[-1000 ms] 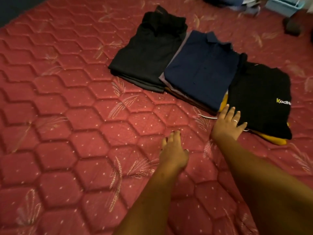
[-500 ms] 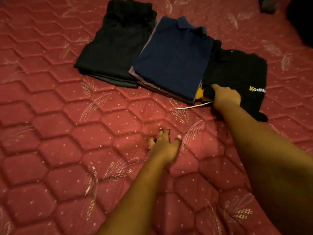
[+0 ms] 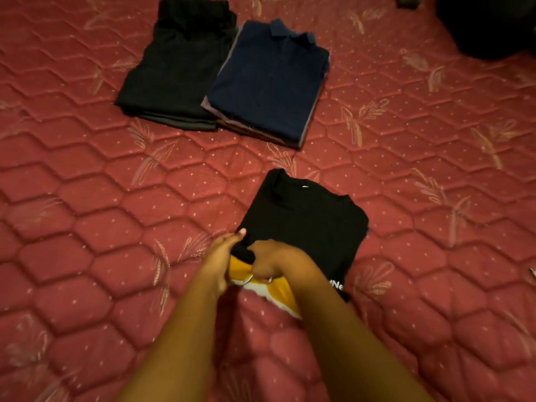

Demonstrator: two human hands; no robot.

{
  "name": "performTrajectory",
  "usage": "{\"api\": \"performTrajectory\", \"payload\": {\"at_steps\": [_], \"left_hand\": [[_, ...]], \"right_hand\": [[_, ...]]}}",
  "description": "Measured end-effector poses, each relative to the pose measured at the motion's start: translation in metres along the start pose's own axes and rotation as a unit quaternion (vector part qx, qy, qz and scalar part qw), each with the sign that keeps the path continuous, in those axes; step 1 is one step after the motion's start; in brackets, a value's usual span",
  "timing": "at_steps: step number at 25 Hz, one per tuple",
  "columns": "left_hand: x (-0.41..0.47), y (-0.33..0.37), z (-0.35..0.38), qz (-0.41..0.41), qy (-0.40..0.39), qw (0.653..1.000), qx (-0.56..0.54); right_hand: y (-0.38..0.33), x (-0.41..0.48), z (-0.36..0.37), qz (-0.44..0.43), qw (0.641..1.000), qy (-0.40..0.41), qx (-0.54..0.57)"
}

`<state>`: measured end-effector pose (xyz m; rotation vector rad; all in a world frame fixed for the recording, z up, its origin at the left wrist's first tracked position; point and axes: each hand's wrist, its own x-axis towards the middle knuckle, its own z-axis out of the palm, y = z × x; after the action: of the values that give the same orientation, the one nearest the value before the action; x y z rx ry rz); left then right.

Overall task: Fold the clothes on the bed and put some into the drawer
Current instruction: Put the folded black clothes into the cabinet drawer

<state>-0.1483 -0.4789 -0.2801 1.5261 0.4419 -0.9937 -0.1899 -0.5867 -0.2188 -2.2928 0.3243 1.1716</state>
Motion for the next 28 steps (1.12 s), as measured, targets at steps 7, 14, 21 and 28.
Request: {"api": "performTrajectory", "payload": {"at_steps": [7,14,21,28], "left_hand": [[-0.039,-0.037,-0.062,0.009,-0.037,0.971,0.234],[-0.119,-0.117,-0.174,0.005,0.019,0.995,0.101],[-0.245,-0.249,-0.273,0.029,0.127,0.984,-0.122],[-0.421,-0.476,-0.395,0.004,0.334,0.886,-0.323]], "right_hand": [[-0.055,-0.029,0.09,-0.064,0.994,-0.017,-0.084],[-0.111,-0.048,0.188,-0.109,0.98,-0.133,0.103],[-0.126,-0.067,0.307,0.042,0.894,0.223,0.386],[-0.287,-0.119,0.538,-0.046,0.913,-0.143,0.378]]}}
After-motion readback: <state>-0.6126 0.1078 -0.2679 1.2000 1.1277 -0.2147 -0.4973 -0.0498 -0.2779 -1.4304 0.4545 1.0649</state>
